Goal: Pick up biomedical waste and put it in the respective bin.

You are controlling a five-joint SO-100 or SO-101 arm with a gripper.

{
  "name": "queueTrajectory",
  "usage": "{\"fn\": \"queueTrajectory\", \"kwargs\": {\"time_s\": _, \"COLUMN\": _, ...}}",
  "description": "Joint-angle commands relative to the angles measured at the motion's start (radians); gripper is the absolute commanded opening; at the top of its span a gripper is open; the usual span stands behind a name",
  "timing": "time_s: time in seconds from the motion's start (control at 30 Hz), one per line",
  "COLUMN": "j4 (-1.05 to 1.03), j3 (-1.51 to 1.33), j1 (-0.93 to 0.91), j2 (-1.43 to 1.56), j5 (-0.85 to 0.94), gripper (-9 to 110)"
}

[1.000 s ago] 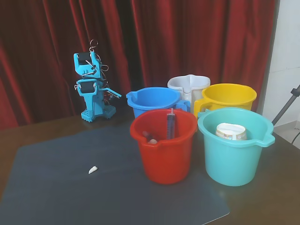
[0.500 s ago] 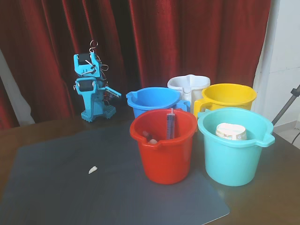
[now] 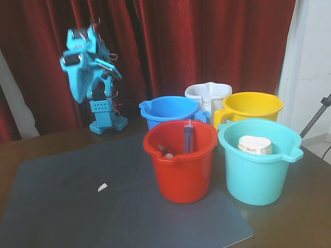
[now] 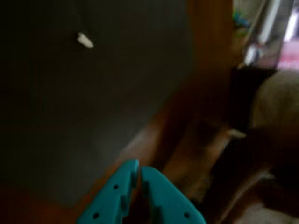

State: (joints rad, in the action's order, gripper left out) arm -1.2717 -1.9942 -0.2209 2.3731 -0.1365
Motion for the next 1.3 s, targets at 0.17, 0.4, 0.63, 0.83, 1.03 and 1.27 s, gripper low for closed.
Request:
{"fn": "queueTrajectory", "kwargs": {"time_s": 0.17, "j4": -0.42, "j3": 0.765, "j1": 0.006, "j2": -0.811, "j5": -0.032, "gripper": 0}}
{"fn": "queueTrajectory", "kwargs": {"time_s": 0.4, "j4": -0.457, "j3": 1.109, "j1": 0.012, "j2": -1.23, "j5": -0.018, "gripper": 0}}
{"fn": "queueTrajectory", "kwargs": {"time_s": 0.63, "j4": -0.454, "j3": 1.213, "j1": 0.012, "j2": -1.428, "j5": -0.02, "gripper": 0}}
{"fn": "queueTrajectory", "kwargs": {"time_s": 0.83, "j4": -0.457, "j3": 1.197, "j1": 0.014, "j2": -1.471, "j5": -0.015, "gripper": 0}}
{"fn": "queueTrajectory", "kwargs": {"time_s": 1.03, "j4": -0.41, "j3": 1.085, "j1": 0.058, "j2": -1.463, "j5": -0.014, "gripper": 11}}
{"fn": "queueTrajectory", "kwargs": {"time_s": 1.27, "j4": -0.299, "j3": 0.923, "j1": 0.158, "j2": -1.456, "j5": -0.018, "gripper": 28}}
